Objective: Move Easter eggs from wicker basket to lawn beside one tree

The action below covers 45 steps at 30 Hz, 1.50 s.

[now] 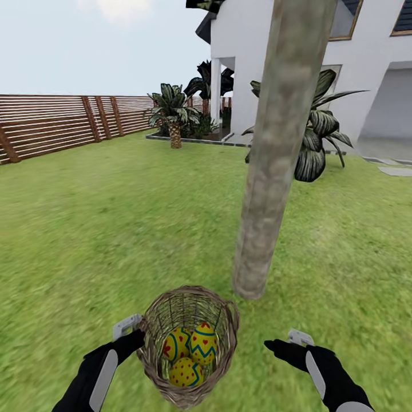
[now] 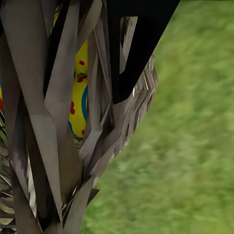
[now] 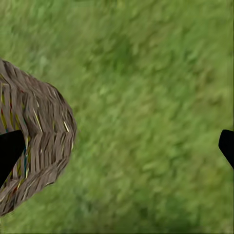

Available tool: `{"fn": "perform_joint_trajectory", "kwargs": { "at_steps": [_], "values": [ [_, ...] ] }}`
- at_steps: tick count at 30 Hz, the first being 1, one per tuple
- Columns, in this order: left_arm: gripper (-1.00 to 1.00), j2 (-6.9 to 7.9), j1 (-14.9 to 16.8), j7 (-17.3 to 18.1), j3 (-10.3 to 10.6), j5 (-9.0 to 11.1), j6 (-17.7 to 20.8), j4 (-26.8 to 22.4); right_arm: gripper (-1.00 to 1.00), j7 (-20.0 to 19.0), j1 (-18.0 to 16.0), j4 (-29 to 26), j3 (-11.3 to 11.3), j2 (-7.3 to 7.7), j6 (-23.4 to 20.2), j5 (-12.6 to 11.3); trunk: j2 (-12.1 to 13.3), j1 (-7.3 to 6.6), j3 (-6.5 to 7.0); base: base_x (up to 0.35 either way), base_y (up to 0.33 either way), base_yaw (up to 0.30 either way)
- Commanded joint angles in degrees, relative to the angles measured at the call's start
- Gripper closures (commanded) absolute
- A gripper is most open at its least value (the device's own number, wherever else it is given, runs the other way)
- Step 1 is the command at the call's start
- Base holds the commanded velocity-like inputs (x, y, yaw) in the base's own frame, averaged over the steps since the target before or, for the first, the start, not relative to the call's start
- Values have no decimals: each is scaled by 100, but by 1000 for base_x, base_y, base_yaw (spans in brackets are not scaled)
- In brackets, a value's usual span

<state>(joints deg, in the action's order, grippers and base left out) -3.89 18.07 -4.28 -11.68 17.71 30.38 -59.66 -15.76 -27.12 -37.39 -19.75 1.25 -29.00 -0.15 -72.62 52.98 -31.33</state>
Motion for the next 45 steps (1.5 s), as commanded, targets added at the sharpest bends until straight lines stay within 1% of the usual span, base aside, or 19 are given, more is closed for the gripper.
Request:
{"fn": "perform_joint_trajectory", "kwargs": {
  "at_steps": [1, 7, 11, 15, 19, 26, 33, 45],
  "values": [
    [100, -6, 4, -34, -9, 93, 29, -11, -100, -26, -3, -6, -22, -6, -33, 1, -3, 3, -6, 222, 0, 0],
    [100, -5, 4, -34, -1, 93, 29, -12, -100, -27, -3, -5, -29, -14, -15, 12, -3, 3, -6, 52, 0, 60],
    [100, -2, 4, -33, -7, 93, 29, -11, -100, 10, -3, -3, -29, -21, -10, 15, -3, 3, -6, 313, 0, 211],
    [100, -5, 4, -36, -4, 93, 29, -11, -100, 11, -3, 3, -29, -25, -9, 15, -3, 3, -6, 314, 0, 9],
    [100, -6, 4, -31, -1, 93, 29, -6, -100, 10, -3, 3, -29, -20, -9, 7, -3, 3, -6, 101, 0, 0],
    [100, -6, 4, -36, -1, 93, 29, -3, -100, 12, -3, 12, -29, -19, -9, 3, -3, 3, -6, 305, 0, 0],
    [100, -6, 4, -29, -1, 93, 21, -20, -100, 12, -3, 12, -29, -13, -9, -2, -3, 3, -6, 21, 0, 0],
    [100, -6, 4, -30, 5, 93, 22, -18, -100, 12, -3, 11, -30, -18, -9, -2, -485, 267, -221, 0, 0, 0]
  ]
}}
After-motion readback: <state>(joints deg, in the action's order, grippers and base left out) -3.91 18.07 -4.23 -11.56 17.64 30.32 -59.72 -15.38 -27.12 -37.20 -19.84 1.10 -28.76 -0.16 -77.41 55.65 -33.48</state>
